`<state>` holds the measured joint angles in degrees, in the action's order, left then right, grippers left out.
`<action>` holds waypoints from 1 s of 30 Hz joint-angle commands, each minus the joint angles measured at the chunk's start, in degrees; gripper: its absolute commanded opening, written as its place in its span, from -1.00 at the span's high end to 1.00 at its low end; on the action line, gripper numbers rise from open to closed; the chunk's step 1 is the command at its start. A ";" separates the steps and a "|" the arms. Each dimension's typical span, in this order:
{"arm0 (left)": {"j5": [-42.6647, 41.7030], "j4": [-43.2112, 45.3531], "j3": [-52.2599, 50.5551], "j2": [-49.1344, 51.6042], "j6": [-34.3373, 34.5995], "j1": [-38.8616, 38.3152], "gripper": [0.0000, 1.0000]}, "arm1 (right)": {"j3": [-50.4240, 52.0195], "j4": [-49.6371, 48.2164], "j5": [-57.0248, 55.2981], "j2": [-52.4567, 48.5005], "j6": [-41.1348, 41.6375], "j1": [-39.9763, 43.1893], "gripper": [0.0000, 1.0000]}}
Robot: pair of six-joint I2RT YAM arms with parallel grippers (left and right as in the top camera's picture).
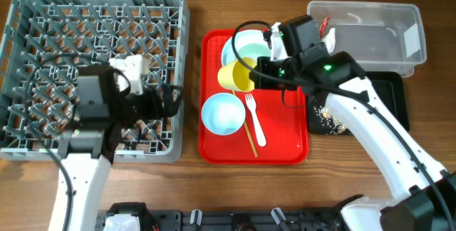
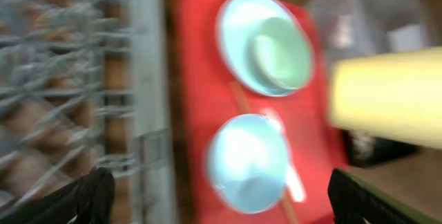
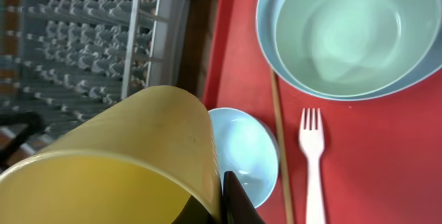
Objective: Sort waste into correct bins and load items into the dishwasher rack
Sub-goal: 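Hand the yellow cup from the right gripper to the left gripper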
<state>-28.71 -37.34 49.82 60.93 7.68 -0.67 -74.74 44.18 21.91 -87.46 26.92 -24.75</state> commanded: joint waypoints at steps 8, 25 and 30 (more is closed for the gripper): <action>-33.88 18.01 1.40 9.16 1.81 -5.22 -1.00 | -0.46 -1.92 30.36 -1.57 -5.95 4.81 0.92; -48.24 33.33 1.40 9.90 1.84 -9.29 -0.96 | -0.46 -6.80 46.31 -1.57 -5.29 4.81 0.91; -49.40 34.67 1.40 9.90 1.81 -9.29 -0.79 | -0.46 -6.71 46.27 -1.57 -4.79 4.81 0.91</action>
<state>-75.20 -3.81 50.13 70.52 9.47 -9.76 -74.72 37.69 65.82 -88.18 22.41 -19.77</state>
